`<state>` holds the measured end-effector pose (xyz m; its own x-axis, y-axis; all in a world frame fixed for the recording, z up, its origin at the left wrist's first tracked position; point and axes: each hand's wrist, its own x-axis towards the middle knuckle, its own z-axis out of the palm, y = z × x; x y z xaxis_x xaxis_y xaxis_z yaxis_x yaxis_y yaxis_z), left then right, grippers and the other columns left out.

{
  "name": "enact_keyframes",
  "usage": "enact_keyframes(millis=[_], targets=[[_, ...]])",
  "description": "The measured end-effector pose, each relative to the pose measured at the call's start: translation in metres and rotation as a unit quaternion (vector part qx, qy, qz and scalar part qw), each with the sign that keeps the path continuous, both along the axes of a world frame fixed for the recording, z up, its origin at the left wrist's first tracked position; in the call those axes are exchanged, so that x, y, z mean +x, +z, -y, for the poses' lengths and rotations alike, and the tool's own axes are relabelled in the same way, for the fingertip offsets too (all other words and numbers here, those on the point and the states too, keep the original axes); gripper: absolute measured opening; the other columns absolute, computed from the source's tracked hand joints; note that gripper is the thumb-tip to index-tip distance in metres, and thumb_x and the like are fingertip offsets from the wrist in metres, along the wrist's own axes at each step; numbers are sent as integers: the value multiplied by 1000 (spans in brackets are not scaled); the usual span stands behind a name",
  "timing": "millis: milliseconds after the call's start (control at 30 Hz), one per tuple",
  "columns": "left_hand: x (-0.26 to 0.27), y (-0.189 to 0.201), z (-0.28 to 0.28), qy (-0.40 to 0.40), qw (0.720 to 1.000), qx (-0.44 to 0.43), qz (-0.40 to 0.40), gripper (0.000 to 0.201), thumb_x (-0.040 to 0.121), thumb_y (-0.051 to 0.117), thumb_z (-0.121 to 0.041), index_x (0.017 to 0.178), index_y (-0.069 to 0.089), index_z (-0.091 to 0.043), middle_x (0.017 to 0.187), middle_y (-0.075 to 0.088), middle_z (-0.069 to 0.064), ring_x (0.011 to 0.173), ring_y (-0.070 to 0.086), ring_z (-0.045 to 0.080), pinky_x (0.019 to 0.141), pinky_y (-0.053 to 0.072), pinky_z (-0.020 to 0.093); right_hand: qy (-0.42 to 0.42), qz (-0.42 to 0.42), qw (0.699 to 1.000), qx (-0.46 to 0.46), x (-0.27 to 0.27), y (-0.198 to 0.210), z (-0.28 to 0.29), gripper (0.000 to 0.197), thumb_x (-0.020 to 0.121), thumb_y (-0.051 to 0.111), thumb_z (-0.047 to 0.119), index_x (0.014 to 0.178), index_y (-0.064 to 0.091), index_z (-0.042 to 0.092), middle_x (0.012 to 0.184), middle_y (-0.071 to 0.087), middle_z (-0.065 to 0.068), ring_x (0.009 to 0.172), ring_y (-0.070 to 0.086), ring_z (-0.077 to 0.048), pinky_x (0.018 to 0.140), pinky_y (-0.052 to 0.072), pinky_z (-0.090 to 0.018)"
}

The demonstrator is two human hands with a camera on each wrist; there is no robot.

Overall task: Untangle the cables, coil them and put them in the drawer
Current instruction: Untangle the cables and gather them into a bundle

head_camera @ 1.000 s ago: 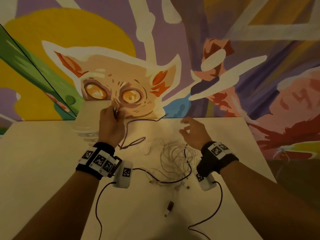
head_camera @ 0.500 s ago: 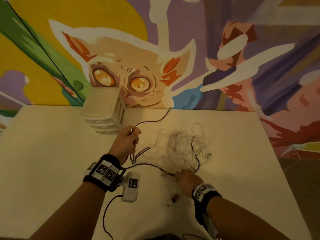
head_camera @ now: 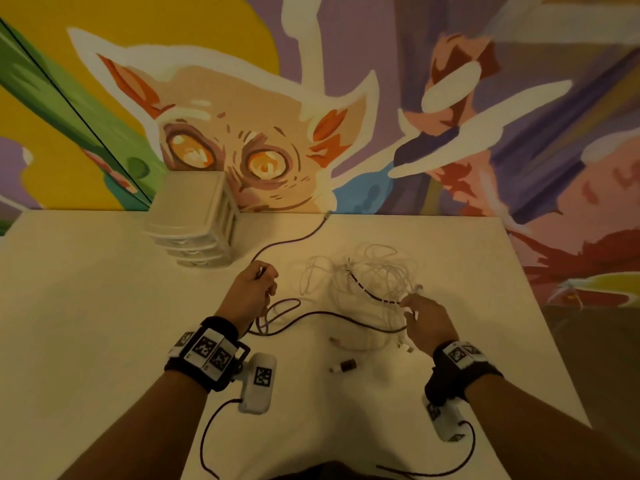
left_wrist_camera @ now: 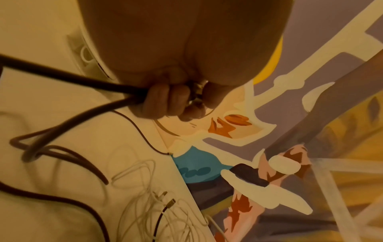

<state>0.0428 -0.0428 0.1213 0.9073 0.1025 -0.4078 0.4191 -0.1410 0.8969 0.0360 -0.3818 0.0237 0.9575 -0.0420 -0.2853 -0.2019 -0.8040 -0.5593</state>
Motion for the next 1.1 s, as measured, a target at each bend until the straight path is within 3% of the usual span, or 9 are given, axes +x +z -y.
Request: enact_keyframes(millis=[133, 233, 300, 433, 600, 733, 833, 967, 1100], targets=[[-3, -3, 9, 4, 1000, -9, -15, 20, 102, 39, -16, 86, 50, -12, 68, 44, 6, 47, 30, 11, 46, 26, 25, 140, -30, 989, -23, -25, -2, -18, 17, 86, 49, 22, 92, 61, 31, 92, 68, 2, 89, 64, -26, 79, 52, -36], [-4, -4, 12, -4, 1000, -7, -19, 19, 101, 45, -20, 85, 49, -12, 65, 41, 3, 49, 28, 11, 45, 26, 26, 204, -134, 969, -43, -34, -15, -47, 36, 88, 49, 20, 123, 54, 27, 124, 58, -2, 111, 57, -25, 90, 45, -31], [-3, -2, 10, -1, 1000, 4, -6, 20, 99, 50, -22, 82, 48, -12, 61, 39, 0, 50, 28, 12, 46, 26, 26, 215, -147, 963, -67, -32, -25, -62, 45, 88, 54, 25, 132, 45, 25, 136, 45, 0, 118, 52, -26, 94, 45, -36], [-6, -6, 17, -31, 999, 27, -9, 19, 97, 55, -22, 81, 49, -13, 57, 37, -3, 48, 29, 12, 47, 27, 27, 211, -116, 961, -138, -40, -30, -74, 40, 88, 57, 34, 124, 48, 21, 129, 42, -2, 113, 52, -29, 84, 47, -38], [-14, -15, 29, -63, 997, 18, -38, 18, 98, 51, -20, 84, 53, -10, 58, 36, -1, 51, 31, 13, 48, 31, 28, 234, -114, 952, -159, -55, -32, -85, 23, 86, 52, 16, 109, 53, 14, 122, 47, -7, 115, 50, -29, 84, 47, -38], [-18, -19, 34, -71, 996, -28, -48, 17, 101, 43, -10, 84, 44, -8, 63, 38, 3, 54, 30, 13, 51, 31, 27, 326, -127, 913, -209, -58, -29, -79, 43, 81, 60, 10, 123, 47, 11, 127, 46, -12, 115, 48, -33, 87, 46, -41], [-17, -22, 34, -69, 996, -21, -47, 20, 101, 41, -10, 82, 44, -8, 70, 42, 7, 55, 32, 13, 50, 34, 25, 370, -117, 889, -243, -56, -26, -73, 43, 83, 60, 11, 124, 48, 10, 126, 49, -13, 115, 48, -34, 89, 46, -42], [-17, -23, 34, -69, 996, -27, -43, 22, 102, 41, -9, 80, 42, -9, 68, 42, 6, 54, 32, 13, 49, 33, 25, 335, -126, 917, -174, -52, -14, -69, 30, 83, 54, 15, 113, 50, 15, 117, 56, -9, 107, 55, -31, 83, 46, -39], [-17, -26, 35, -41, 997, -28, -63, 19, 98, 48, -9, 80, 48, -8, 60, 39, 3, 50, 30, 13, 48, 30, 28, 184, -74, 979, 37, -41, 8, -75, 4, 91, 51, 19, 93, 54, 21, 94, 64, -5, 81, 57, -20, 70, 44, -32]])
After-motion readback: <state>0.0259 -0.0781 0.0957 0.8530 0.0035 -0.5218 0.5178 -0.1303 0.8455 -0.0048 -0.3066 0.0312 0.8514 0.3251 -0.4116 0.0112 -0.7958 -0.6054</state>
